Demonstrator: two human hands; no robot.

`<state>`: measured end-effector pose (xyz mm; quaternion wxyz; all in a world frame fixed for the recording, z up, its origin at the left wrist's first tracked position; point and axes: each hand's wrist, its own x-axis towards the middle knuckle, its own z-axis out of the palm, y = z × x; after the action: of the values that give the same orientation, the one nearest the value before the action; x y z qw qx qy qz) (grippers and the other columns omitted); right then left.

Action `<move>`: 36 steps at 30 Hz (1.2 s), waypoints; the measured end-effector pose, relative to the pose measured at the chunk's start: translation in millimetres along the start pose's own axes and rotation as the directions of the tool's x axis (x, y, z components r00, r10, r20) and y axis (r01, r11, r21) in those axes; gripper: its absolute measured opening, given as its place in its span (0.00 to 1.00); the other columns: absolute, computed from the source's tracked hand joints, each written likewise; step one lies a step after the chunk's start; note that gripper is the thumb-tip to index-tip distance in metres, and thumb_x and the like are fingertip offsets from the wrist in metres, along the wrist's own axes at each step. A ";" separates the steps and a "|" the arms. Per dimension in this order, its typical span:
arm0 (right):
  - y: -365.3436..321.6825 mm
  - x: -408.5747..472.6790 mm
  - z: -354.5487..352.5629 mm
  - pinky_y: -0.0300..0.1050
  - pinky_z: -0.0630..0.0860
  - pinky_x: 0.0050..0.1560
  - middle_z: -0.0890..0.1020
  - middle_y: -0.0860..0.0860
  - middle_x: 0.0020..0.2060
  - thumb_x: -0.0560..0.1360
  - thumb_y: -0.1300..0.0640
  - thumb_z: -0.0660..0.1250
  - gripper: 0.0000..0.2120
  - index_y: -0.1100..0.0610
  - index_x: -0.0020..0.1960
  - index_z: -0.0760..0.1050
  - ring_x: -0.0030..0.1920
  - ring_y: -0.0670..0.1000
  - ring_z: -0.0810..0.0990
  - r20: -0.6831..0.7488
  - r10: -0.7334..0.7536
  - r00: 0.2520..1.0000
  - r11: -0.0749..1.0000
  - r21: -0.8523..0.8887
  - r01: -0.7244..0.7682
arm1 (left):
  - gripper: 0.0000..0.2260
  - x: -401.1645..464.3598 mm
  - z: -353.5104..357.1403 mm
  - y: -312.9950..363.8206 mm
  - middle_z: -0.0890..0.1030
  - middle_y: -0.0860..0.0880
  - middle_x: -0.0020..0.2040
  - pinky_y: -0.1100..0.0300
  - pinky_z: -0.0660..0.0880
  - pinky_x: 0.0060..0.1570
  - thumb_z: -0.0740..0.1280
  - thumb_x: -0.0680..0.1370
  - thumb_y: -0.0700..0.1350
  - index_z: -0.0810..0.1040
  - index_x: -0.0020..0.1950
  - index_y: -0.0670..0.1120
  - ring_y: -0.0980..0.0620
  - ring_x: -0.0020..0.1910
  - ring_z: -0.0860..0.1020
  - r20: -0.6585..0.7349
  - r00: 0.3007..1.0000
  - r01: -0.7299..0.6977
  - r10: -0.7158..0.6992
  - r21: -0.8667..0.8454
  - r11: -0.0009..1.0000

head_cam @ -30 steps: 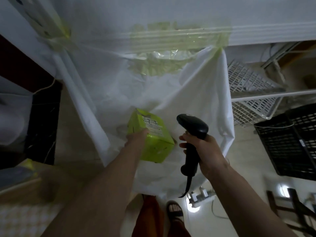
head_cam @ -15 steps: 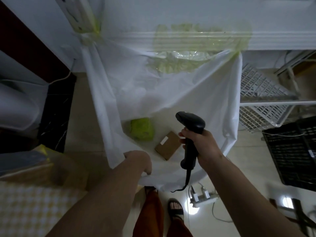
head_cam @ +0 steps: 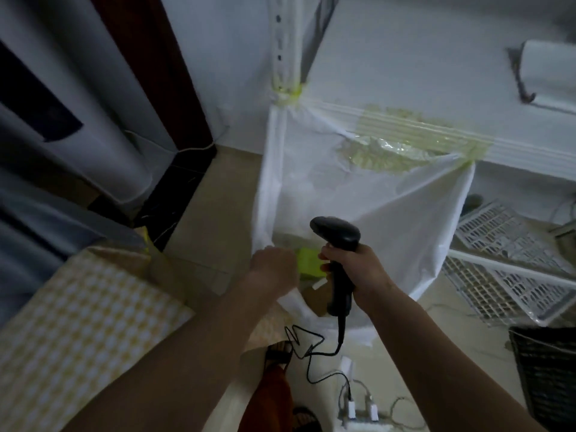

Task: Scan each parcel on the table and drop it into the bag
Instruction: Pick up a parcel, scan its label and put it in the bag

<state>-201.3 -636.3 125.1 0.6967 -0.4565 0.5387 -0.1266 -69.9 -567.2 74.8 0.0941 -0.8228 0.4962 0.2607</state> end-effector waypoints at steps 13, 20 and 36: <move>77.6 -155.3 155.5 0.48 0.71 0.39 0.75 0.56 0.34 0.73 0.66 0.69 0.03 0.62 0.43 0.76 0.33 0.54 0.76 0.593 0.148 0.791 0.896 -0.420 0.146 | 0.20 -308.9 85.8 -119.1 0.75 0.45 0.64 0.52 0.74 0.56 0.59 0.81 0.54 0.71 0.69 0.45 0.45 0.62 0.76 -0.056 0.770 0.580 -0.636 -0.355 0.733; 153.4 -258.6 235.8 0.46 0.75 0.44 0.82 0.56 0.39 0.71 0.65 0.72 0.07 0.61 0.48 0.79 0.42 0.54 0.82 0.727 0.299 0.618 0.760 -0.573 0.306 | 0.20 -463.0 166.1 -147.2 0.75 0.45 0.66 0.54 0.72 0.59 0.59 0.81 0.55 0.70 0.70 0.47 0.45 0.64 0.74 0.092 0.476 0.782 -0.875 -0.500 0.373; 344.8 -426.1 344.7 0.47 0.73 0.44 0.80 0.57 0.36 0.70 0.65 0.73 0.08 0.64 0.49 0.79 0.39 0.55 0.79 0.694 0.370 0.618 0.627 -0.677 0.385 | 0.16 -694.5 332.9 -203.2 0.80 0.45 0.61 0.57 0.76 0.51 0.61 0.80 0.51 0.75 0.66 0.46 0.47 0.59 0.79 0.407 0.360 0.754 -0.840 -0.657 0.004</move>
<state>-176.7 10.7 130.3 0.5872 -0.7192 0.1731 0.3287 -263.8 203.0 134.8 -0.1611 -0.9143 -0.2190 0.3004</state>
